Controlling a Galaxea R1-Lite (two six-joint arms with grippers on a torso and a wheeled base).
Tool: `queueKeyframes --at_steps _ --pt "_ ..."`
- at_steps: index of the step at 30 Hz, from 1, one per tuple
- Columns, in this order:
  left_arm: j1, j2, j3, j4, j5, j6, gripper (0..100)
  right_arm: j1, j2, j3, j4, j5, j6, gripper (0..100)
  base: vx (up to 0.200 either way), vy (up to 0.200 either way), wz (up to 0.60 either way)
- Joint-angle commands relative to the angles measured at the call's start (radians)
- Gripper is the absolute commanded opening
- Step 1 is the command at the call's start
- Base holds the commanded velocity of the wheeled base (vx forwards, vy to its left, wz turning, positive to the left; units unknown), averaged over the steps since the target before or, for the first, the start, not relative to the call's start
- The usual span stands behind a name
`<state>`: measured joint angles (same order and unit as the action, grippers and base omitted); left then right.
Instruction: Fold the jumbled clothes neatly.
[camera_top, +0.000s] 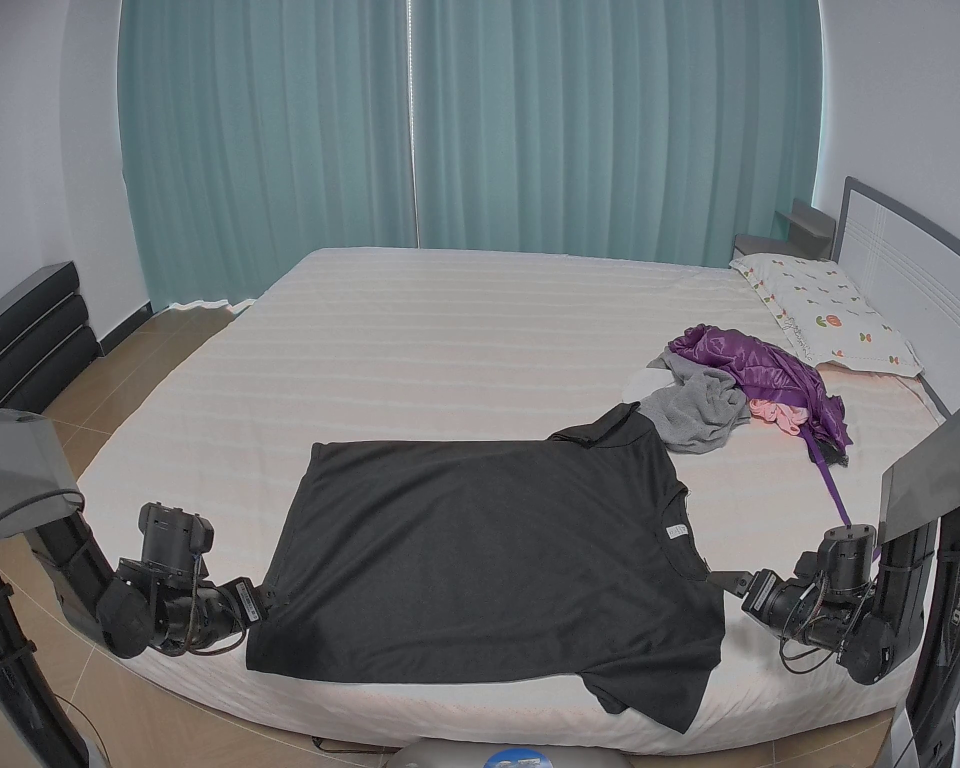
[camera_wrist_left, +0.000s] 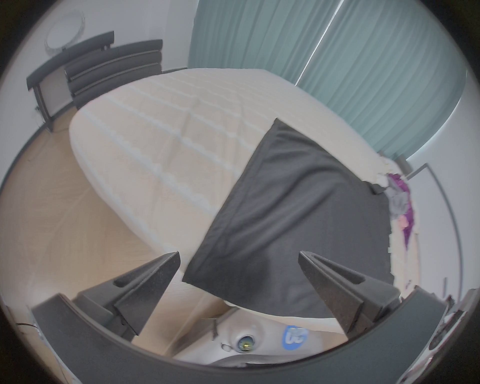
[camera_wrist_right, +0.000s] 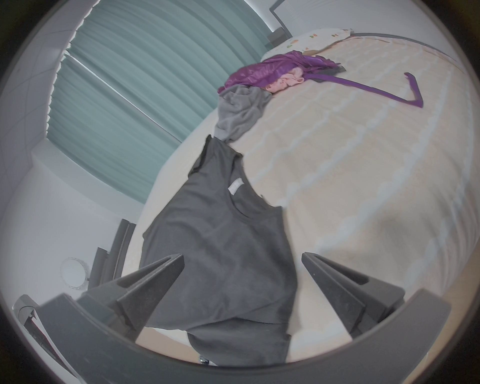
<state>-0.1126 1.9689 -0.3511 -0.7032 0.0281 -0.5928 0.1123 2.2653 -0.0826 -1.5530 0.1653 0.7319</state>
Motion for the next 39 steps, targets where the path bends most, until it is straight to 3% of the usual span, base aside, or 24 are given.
queueKeyframes --at_steps 1,2,6,10,18,26,39 --pt "0.065 -0.128 0.006 -0.018 -0.123 -0.018 100 0.046 -0.090 -0.022 -0.013 0.000 0.024 100 0.000 0.000 0.00" --pt "0.077 -0.147 0.007 -0.018 -0.172 -0.035 100 0.050 -0.087 -0.026 -0.013 -0.003 0.027 100 0.000 0.000 0.00" --pt "0.083 -0.179 0.006 -0.015 -0.238 -0.076 100 0.052 -0.067 -0.031 -0.013 -0.009 0.034 100 0.000 0.000 0.00" --pt "0.083 -0.179 -0.003 -0.012 -0.240 -0.081 100 0.053 -0.067 -0.016 -0.013 -0.010 0.050 100 0.000 0.000 0.00" --pt "0.085 -0.151 -0.045 -0.002 -0.235 -0.179 100 0.061 -0.067 -0.003 -0.013 -0.009 0.096 100 0.000 0.025 0.00" --pt "0.085 -0.142 -0.057 0.016 -0.235 -0.182 100 0.070 -0.063 -0.005 -0.013 -0.007 0.107 100 0.000 0.200 0.00" --pt "0.080 -0.134 -0.071 0.022 -0.212 -0.183 100 0.072 -0.058 -0.011 -0.013 -0.007 0.107 100 0.015 -0.015 0.00"
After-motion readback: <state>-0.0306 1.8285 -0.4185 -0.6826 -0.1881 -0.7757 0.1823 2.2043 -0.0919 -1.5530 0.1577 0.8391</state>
